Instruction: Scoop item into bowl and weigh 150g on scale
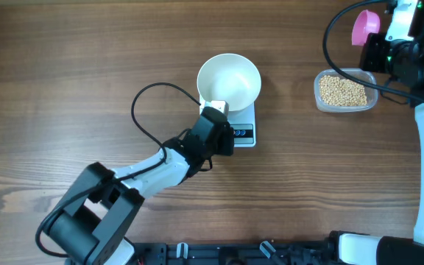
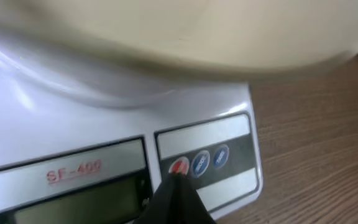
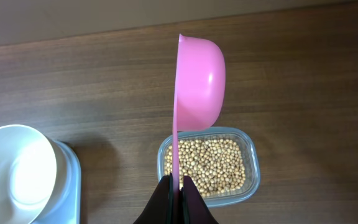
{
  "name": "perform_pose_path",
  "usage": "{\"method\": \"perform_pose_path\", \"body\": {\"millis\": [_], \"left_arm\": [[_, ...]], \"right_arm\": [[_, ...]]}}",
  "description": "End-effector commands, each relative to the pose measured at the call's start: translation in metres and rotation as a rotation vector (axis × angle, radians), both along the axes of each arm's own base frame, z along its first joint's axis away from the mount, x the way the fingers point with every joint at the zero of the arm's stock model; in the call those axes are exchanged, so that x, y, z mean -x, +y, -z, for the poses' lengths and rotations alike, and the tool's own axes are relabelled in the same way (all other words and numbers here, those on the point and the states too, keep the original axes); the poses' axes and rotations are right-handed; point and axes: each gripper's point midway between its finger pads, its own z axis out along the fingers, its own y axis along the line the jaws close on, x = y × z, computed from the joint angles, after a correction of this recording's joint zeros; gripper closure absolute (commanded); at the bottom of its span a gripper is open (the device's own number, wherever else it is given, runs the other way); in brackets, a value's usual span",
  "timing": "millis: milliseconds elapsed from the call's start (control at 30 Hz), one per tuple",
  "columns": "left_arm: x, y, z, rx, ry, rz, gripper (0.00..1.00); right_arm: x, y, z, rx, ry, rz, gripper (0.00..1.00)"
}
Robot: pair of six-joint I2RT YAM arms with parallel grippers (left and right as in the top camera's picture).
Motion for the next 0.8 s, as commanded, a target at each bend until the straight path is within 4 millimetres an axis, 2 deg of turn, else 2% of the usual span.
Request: {"method": "perform_pose_path", "body": {"millis": [0,167,267,433,600,767], "left_arm": [[-0.001,-0.005,0.002,0.029,0.004,0.005,0.96],[0.004,-0.009,0.014,0.036,0.039,0.029,0.96],[-0.001,-0.012,0.009,0.054,0.014,0.029,0.96],[-0.005,-0.008,0.010,0.039,0.001,0.011,0.96],[-0.004,-0.004,0.023,0.009,0.017,-0.003,0.96],[-0.009,0.000,0.021,-0.006,-0.004,-0.026,0.96]], "right_arm": [[-0.003,-0.003,-0.002,0.017,-0.006,-0.005,0.96],[-0.004,-0.003,-0.002,0.018,-0.010,-0.005,0.96],[-0.004,-0.003,-0.003,0.018,-0.011,-0.005,0.96],[-0.004,-0.003,-0.002,0.017,-0.010,-0.005,0.95],[-0.004,-0.003,-0.002,0.017,-0.009,-0.005,0.96],[-0.004,-0.003,-0.002,0.018,-0.009,-0.005,0.96]]}}
